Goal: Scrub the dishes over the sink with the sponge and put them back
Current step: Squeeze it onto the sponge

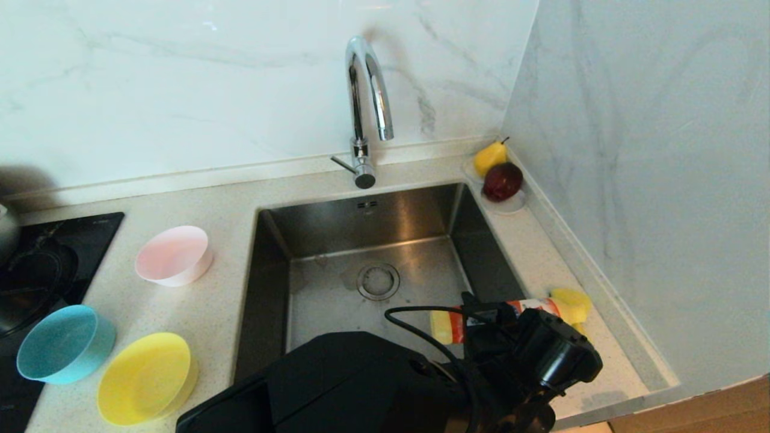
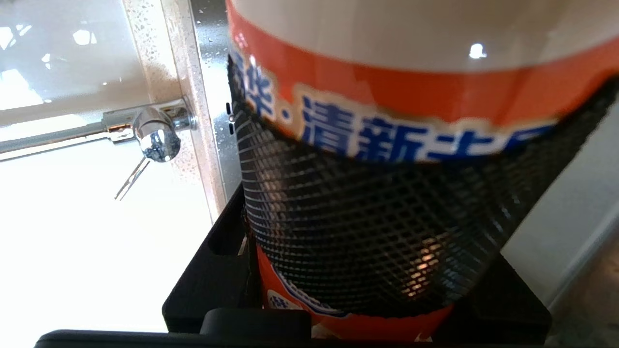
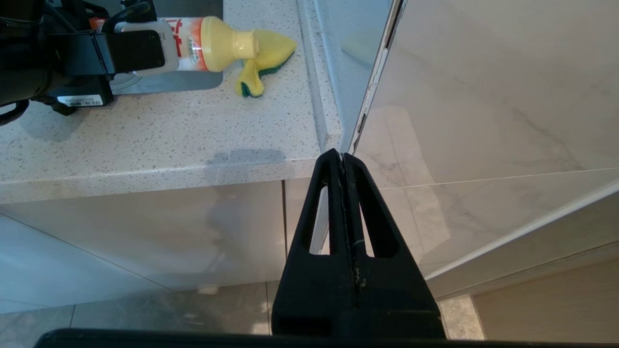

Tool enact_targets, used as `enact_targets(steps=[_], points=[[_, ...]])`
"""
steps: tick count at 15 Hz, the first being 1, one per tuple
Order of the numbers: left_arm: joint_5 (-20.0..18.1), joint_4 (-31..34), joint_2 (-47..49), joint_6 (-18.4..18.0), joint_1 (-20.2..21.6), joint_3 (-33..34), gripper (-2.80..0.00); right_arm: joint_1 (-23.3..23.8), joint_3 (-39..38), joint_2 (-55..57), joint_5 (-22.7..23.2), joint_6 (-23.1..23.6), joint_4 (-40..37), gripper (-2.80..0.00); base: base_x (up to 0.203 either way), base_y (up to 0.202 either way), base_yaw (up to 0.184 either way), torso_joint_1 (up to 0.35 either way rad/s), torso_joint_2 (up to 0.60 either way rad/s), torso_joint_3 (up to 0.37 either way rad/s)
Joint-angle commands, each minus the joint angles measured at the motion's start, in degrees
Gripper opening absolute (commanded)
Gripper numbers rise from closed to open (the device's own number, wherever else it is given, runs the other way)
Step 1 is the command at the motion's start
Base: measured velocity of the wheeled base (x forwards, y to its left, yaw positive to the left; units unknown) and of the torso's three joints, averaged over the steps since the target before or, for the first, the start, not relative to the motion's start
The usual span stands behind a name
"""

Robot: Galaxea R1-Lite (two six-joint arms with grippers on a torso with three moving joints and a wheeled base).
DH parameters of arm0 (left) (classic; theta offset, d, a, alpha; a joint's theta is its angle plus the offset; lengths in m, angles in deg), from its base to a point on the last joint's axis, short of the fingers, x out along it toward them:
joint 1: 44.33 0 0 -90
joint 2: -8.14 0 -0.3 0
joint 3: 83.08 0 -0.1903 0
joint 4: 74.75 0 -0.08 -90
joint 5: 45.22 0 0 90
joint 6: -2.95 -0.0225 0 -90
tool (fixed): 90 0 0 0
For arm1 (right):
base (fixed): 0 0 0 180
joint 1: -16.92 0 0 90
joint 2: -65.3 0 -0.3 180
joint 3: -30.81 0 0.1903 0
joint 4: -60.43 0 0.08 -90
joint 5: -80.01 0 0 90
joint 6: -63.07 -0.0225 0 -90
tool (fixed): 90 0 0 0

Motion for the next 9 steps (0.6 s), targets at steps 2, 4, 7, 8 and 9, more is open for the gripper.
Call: enact_targets(steps=[2, 4, 7, 8, 9], points=[[0.36, 0.14, 0.43, -0.34, -0.02, -0.27, -2.80, -0.02, -0.05, -0.02, 0.06, 0.03, 0.01, -2.80, 0.000, 0.000, 0.000, 0.000, 0.00, 0.000], [0.36, -0.01, 0.63, -0.30, -0.02, -0.46, -2.80, 0.02, -0.03, -0.02, 0.03, 0.03, 0.01, -2.80, 0.000, 0.000, 0.000, 0.000, 0.00, 0.000], [0.36, -0.19, 0.54, 0.01, -0.02, -1.06, -2.80, -0.05, -0.09, -0.02, 0.02, 0.03, 0.01, -2.80, 0.000, 0.000, 0.000, 0.000, 0.00, 0.000], [0.36, -0.30, 0.61, 0.04, 0.02, -1.68, -2.80, 0.02, 0.00, -0.02, 0.06, 0.03, 0.01, -2.80, 0.000, 0.000, 0.000, 0.000, 0.00, 0.000], [0.36, -0.45, 0.62, 0.18, 0.07, -2.39, -2.80, 0.02, -0.05, -0.02, 0.01, 0.03, 0.01, -2.80, 0.000, 0.000, 0.000, 0.000, 0.00, 0.000]])
